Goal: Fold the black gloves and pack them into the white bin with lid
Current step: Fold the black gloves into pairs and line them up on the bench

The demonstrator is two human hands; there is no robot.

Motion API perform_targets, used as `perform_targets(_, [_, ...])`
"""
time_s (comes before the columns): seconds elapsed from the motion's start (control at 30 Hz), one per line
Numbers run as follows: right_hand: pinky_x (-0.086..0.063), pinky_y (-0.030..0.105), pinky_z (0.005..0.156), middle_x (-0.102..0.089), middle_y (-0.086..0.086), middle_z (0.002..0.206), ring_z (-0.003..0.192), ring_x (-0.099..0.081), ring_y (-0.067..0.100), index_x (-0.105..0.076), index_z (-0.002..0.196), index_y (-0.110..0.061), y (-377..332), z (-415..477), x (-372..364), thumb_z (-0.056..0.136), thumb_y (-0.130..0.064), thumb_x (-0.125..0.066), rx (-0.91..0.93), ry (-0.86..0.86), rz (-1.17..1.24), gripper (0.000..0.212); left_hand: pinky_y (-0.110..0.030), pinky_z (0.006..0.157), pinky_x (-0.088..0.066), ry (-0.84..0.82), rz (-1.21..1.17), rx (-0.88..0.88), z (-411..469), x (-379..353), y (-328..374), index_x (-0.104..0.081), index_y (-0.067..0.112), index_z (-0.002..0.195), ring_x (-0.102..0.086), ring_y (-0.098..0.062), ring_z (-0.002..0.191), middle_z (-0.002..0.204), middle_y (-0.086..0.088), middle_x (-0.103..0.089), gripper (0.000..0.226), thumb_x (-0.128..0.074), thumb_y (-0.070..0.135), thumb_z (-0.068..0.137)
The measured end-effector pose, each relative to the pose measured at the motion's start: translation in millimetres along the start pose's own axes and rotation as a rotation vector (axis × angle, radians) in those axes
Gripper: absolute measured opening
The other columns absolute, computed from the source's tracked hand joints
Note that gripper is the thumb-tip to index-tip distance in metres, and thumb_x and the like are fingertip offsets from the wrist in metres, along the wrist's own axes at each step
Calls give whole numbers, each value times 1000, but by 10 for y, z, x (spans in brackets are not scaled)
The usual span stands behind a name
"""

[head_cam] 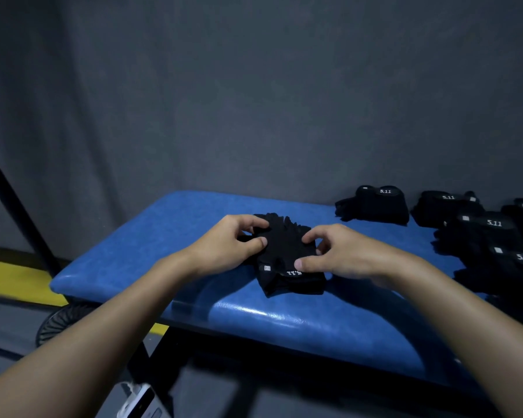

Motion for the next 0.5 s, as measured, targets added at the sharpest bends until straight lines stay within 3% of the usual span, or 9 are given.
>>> perform_targets(0.17, [-43,18,69,-52,-9,92,88,-57,9,-54,127,-26,83,50,17,85,-32,-74,-16,113,135,47,-7,85,-44,-4,55,17,35,-13,-85,-63,21,129,-62,-6,104,114,7,-64,34,-63,25,96])
perform_targets(0.23, [-43,22,73,-54,-6,96,91,-58,11,-58,125,-23,114,72,-7,85,-30,-75,-11,141,151,44,-14,94,-41,-13,84,19,43,-28,-107,-62,22,131,-60,-8,111,117,8,-64,36,-63,27,95])
perform_targets(0.4, [-37,21,86,-60,-3,111,104,-56,12,-65,120,-16,125,117,-60,83,-27,-76,0,161,98,40,-11,101,-35,-48,134,-39,46,-59,-119,-58,20,136,-53,-1,122,129,12,-61,41,-63,27,96])
perform_targets(0.5, [-43,27,90,-62,-3,110,103,-58,15,-66,117,-16,111,137,-54,80,-27,-79,-6,192,73,41,-18,110,-34,-25,140,-63,50,-48,-125,-57,20,138,-51,-1,124,133,14,-58,43,-64,27,95])
Point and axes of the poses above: each hand's wrist, its own z-axis towards the middle knuckle, its own x-axis out of the back of the hand, y = z × x, the point moved 1 cm from there along z, towards the middle knuckle
